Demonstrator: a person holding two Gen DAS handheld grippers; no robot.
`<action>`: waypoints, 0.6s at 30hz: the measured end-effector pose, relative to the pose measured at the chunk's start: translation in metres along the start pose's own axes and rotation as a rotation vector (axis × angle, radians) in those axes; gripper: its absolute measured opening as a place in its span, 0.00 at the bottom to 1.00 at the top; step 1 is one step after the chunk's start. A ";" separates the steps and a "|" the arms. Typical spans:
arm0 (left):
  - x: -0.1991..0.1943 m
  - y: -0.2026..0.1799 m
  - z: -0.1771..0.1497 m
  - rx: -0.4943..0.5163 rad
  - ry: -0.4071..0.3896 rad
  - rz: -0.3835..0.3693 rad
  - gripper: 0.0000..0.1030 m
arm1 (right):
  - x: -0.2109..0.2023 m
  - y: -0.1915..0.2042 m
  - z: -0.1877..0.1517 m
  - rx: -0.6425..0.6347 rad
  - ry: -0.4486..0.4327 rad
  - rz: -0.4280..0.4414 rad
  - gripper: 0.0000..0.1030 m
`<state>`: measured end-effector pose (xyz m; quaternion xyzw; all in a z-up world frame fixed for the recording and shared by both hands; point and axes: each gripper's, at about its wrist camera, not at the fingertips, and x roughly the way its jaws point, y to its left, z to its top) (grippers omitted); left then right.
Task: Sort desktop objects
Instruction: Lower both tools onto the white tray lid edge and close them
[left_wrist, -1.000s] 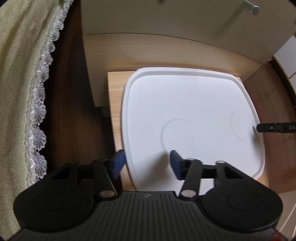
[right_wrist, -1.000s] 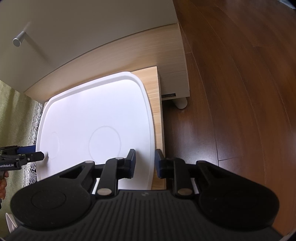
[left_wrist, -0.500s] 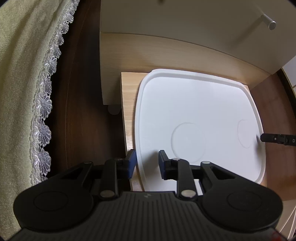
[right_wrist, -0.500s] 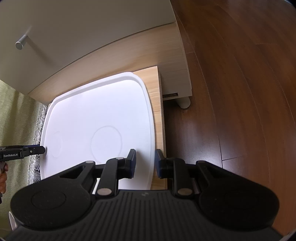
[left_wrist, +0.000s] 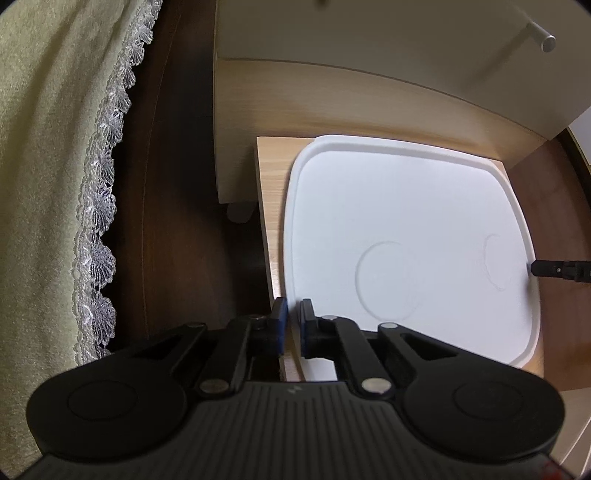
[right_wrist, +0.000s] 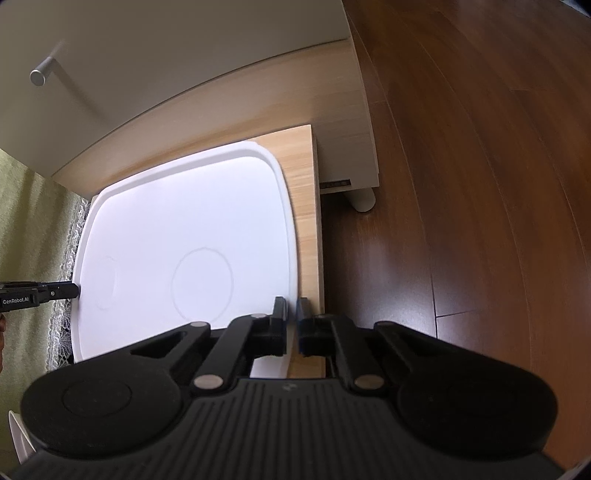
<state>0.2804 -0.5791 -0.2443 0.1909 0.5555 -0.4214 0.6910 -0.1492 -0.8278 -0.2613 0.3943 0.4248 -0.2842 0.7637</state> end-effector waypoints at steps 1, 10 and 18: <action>0.000 0.000 0.000 -0.002 0.000 -0.001 0.04 | 0.000 0.000 0.000 0.001 0.000 0.001 0.05; -0.001 0.006 0.000 -0.034 0.008 -0.011 0.03 | 0.001 -0.002 0.000 0.005 0.007 0.009 0.05; -0.002 0.005 0.000 -0.028 0.017 0.001 0.03 | -0.003 0.001 0.002 0.005 0.004 0.011 0.05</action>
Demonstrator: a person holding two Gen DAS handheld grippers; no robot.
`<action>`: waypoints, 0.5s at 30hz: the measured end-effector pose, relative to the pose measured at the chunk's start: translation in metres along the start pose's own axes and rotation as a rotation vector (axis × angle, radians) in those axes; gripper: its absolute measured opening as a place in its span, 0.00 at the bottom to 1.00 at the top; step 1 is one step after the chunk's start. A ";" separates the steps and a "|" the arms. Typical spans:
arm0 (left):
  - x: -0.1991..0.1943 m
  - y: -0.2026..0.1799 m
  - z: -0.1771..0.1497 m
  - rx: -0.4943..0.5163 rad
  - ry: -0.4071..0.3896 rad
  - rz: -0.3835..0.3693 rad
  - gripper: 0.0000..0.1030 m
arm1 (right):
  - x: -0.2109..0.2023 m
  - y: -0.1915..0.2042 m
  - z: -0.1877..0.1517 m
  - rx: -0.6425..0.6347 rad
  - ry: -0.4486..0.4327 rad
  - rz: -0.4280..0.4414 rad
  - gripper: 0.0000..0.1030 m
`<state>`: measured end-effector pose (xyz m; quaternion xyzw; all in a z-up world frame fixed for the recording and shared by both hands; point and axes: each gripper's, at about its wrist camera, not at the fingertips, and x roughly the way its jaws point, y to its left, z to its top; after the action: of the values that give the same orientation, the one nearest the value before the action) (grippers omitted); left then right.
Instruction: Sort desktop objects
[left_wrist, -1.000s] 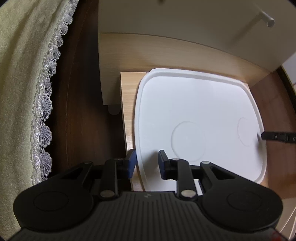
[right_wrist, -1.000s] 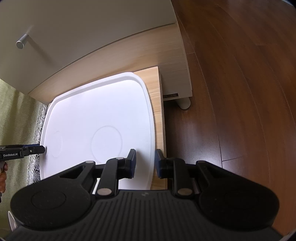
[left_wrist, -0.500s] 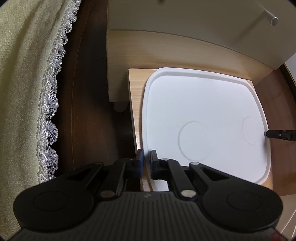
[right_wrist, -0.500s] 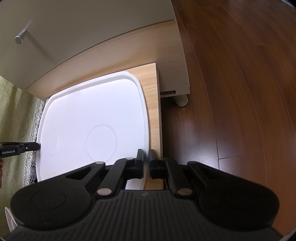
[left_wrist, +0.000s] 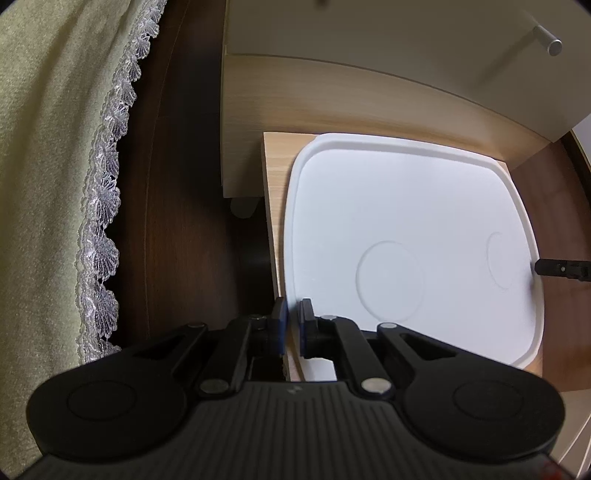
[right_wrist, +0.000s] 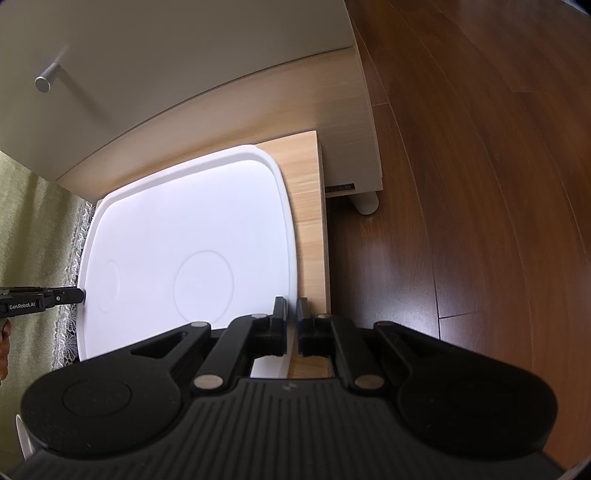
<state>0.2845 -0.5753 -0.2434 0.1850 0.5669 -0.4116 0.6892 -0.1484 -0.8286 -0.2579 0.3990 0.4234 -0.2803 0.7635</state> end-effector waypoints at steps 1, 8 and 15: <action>0.000 0.000 0.000 -0.001 0.000 -0.001 0.03 | 0.000 0.000 0.000 -0.001 0.004 0.001 0.05; -0.006 -0.001 0.001 -0.002 -0.001 0.005 0.03 | 0.000 0.005 0.002 -0.009 0.009 -0.011 0.05; -0.017 -0.008 0.003 0.015 0.003 0.003 0.03 | -0.003 0.006 0.004 0.002 0.019 -0.026 0.05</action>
<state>0.2802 -0.5762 -0.2250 0.1917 0.5644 -0.4146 0.6876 -0.1438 -0.8283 -0.2521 0.3970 0.4355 -0.2867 0.7554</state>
